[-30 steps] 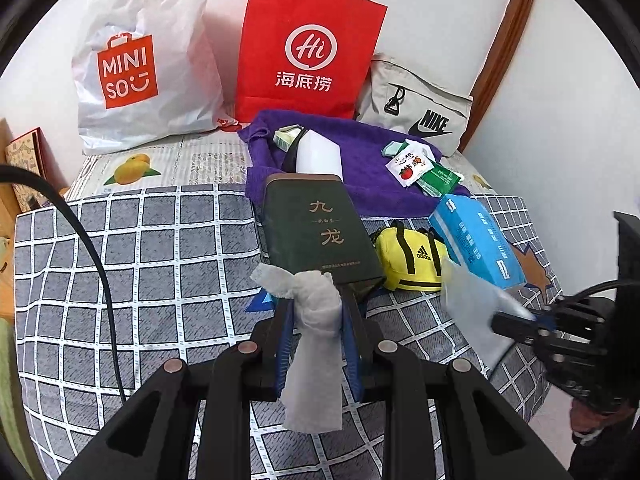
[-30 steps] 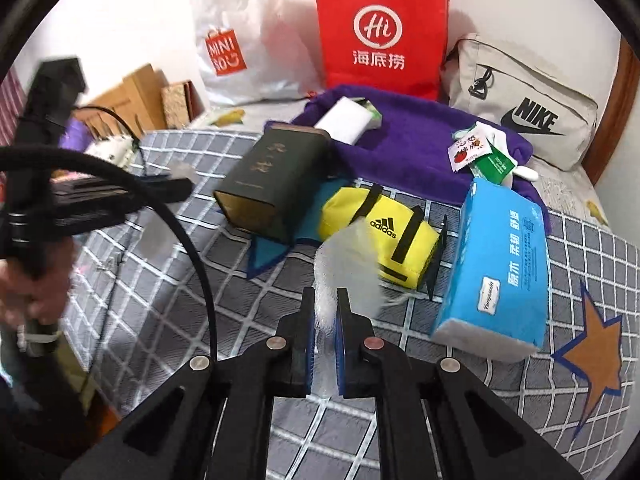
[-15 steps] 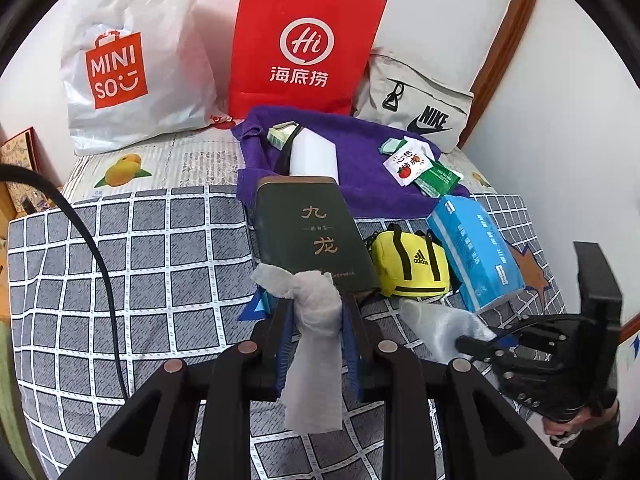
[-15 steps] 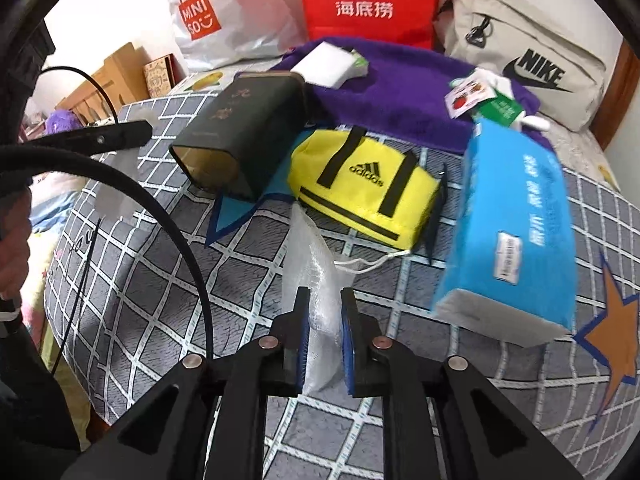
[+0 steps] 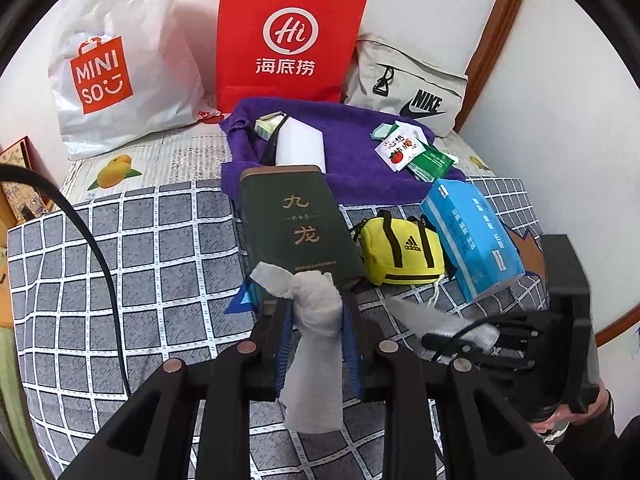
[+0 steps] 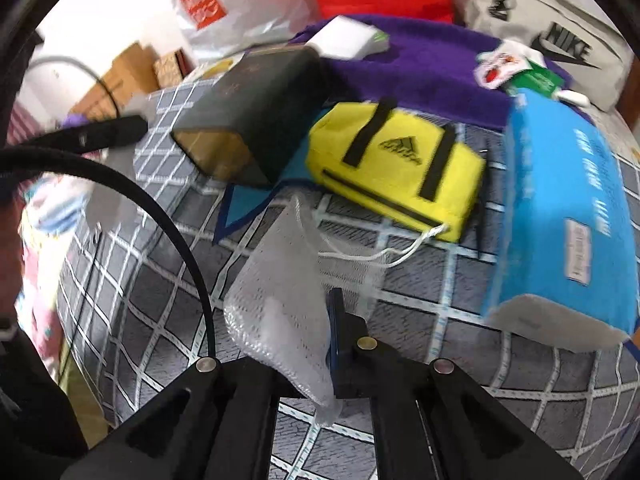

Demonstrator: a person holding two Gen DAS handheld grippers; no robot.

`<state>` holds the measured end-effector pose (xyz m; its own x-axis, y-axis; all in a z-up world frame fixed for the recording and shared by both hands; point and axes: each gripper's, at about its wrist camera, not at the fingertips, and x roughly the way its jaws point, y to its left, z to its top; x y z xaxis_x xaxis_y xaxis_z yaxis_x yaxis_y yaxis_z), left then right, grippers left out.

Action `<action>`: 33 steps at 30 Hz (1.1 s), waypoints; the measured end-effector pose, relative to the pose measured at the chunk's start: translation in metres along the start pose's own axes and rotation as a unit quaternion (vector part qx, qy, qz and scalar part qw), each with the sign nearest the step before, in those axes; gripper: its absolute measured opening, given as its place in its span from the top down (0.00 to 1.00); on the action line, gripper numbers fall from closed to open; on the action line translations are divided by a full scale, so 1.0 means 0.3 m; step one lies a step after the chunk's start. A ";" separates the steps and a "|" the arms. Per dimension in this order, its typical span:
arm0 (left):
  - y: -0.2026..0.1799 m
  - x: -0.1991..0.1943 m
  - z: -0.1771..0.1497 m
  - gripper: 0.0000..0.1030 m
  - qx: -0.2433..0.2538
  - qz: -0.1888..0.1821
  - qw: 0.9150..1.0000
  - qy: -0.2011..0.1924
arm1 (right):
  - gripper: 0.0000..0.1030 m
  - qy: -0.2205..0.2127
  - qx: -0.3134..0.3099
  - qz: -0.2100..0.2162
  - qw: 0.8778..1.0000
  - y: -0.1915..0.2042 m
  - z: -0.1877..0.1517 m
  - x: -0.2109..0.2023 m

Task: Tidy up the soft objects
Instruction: 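Carry the mesh bag and the wipe over the purple towel with both tools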

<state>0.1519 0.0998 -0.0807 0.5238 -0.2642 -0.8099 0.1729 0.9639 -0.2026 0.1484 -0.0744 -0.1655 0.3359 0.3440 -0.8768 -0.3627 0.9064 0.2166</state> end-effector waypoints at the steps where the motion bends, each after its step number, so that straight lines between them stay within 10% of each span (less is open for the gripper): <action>1: -0.002 0.001 0.000 0.78 0.000 -0.001 1.000 0.000 | 0.97 -0.005 -0.002 -0.003 1.000 -0.001 0.001 -0.017; 33: -0.047 -0.021 0.253 0.78 0.013 -0.020 0.999 -0.024 | 0.97 -0.138 -0.038 -0.026 0.989 -0.130 0.255 -0.350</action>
<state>0.2094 0.0852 -0.0309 0.5558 -0.3050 -0.7733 0.2161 0.9513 -0.2199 0.1939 -0.1270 -0.0490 0.5773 0.3606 -0.7326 -0.3992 0.9073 0.1320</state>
